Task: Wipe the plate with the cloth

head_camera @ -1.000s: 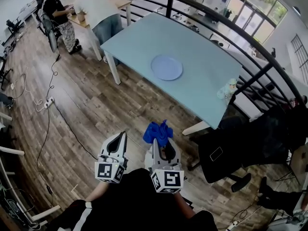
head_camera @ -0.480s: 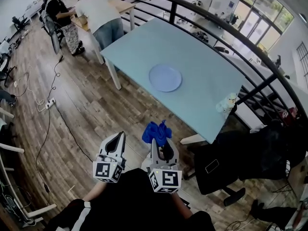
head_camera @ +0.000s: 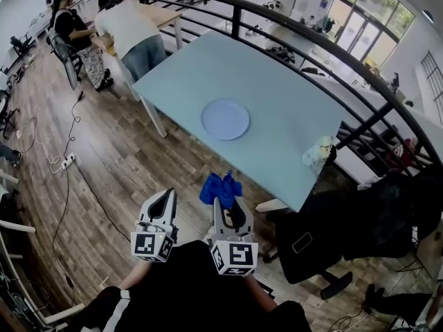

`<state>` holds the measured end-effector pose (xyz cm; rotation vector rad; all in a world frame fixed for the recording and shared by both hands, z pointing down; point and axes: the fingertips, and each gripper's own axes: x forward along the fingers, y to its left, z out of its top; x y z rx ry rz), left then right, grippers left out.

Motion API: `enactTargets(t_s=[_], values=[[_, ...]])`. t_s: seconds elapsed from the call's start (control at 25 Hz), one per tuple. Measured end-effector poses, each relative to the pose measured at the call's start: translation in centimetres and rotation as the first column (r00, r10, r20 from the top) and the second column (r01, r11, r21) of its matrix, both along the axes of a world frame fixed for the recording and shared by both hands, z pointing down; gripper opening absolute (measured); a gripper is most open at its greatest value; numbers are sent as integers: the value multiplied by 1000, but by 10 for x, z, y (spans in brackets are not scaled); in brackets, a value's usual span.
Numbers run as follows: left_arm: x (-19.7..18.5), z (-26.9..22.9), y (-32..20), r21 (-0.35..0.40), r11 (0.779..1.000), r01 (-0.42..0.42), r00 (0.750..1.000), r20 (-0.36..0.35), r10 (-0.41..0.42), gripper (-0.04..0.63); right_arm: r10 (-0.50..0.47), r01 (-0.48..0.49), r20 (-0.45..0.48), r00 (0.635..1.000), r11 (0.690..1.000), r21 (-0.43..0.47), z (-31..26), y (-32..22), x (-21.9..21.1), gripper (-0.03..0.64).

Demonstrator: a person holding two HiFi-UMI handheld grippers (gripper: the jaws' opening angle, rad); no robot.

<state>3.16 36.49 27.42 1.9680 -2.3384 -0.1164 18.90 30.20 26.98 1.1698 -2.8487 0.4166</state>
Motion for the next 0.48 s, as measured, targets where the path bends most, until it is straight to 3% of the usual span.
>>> enactTargets(t_s=[0.48], values=[[-6, 5, -40, 21, 1000, 12, 1000, -14, -12, 2, 14, -14, -17, 1000, 1000, 15, 5, -40, 3, 118]])
